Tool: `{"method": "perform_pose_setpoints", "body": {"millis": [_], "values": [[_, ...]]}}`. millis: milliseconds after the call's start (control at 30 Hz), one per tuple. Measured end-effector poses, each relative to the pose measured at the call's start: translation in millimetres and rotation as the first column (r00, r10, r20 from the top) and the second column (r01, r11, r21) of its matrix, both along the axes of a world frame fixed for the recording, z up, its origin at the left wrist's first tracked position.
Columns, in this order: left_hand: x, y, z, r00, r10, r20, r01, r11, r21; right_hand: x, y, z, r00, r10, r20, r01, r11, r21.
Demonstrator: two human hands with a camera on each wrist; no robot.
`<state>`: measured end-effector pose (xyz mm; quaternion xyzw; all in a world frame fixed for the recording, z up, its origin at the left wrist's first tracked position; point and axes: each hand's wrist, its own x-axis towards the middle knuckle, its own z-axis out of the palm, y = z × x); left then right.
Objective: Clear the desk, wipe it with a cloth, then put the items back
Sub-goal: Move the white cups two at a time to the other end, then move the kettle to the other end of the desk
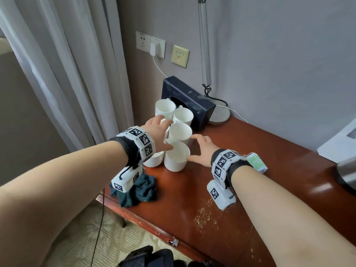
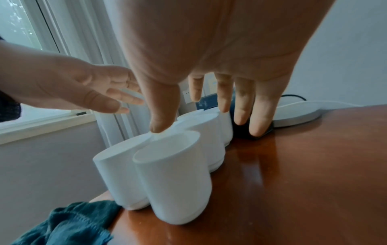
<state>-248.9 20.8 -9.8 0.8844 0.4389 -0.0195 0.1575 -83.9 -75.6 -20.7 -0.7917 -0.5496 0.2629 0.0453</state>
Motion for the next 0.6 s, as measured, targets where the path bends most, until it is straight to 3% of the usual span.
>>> {"method": "perform_pose_setpoints", "body": {"millis": [300, 600], "values": [[92, -48, 37, 0.957, -0.253, 0.143, 0.256, 0.967, 0.002, 77, -72, 31, 0.983, -0.140, 0.117, 0.132, 0.989, 0.073], [228, -123, 64, 0.885, -0.442, 0.149, 0.451, 0.892, -0.033, 199, -187, 58, 0.882, -0.441, 0.169, 0.430, 0.897, 0.096]]}}
